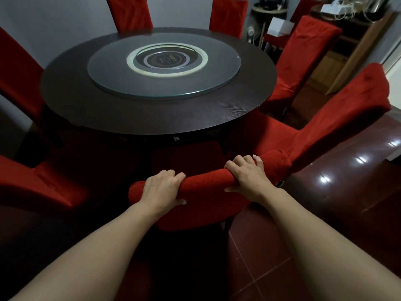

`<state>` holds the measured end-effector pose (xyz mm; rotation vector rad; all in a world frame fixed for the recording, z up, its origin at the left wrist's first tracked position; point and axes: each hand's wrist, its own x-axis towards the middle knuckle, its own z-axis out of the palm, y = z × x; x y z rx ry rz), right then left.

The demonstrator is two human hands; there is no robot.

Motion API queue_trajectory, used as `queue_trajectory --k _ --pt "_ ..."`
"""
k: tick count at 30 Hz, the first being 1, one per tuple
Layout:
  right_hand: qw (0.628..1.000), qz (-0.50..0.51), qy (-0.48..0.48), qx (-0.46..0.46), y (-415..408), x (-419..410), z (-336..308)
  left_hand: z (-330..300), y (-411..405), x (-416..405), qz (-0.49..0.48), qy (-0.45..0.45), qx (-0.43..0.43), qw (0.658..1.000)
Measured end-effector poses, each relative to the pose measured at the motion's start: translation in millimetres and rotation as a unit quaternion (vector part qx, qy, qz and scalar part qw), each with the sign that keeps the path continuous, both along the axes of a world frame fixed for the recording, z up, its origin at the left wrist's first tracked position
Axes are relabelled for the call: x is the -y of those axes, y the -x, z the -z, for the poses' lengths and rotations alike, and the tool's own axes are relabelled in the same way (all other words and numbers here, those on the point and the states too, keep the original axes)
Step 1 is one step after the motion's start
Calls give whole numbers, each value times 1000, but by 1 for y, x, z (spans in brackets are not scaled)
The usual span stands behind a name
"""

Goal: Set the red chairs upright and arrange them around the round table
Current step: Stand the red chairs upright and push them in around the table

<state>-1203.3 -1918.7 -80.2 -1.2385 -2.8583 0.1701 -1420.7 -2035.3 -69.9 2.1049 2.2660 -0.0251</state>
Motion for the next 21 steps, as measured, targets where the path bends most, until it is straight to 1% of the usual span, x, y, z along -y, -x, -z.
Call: queue_trajectory --k 3,6,12,16,21 --pt "999 30 -20 6 4 10 0 0 -2 3 -7 -8 11 1000" --pt "998 55 -44 8 5 20 1 -1 -5 6 -10 -12 3 1000" --pt "998 63 -15 20 -1 35 -12 -7 -14 8 -22 11 -13 1000" --pt "998 57 -2 14 -22 46 -32 -16 -34 8 -12 6 7 1000" --pt "996 79 -3 41 -83 57 -52 -35 -94 5 27 -31 34 999"
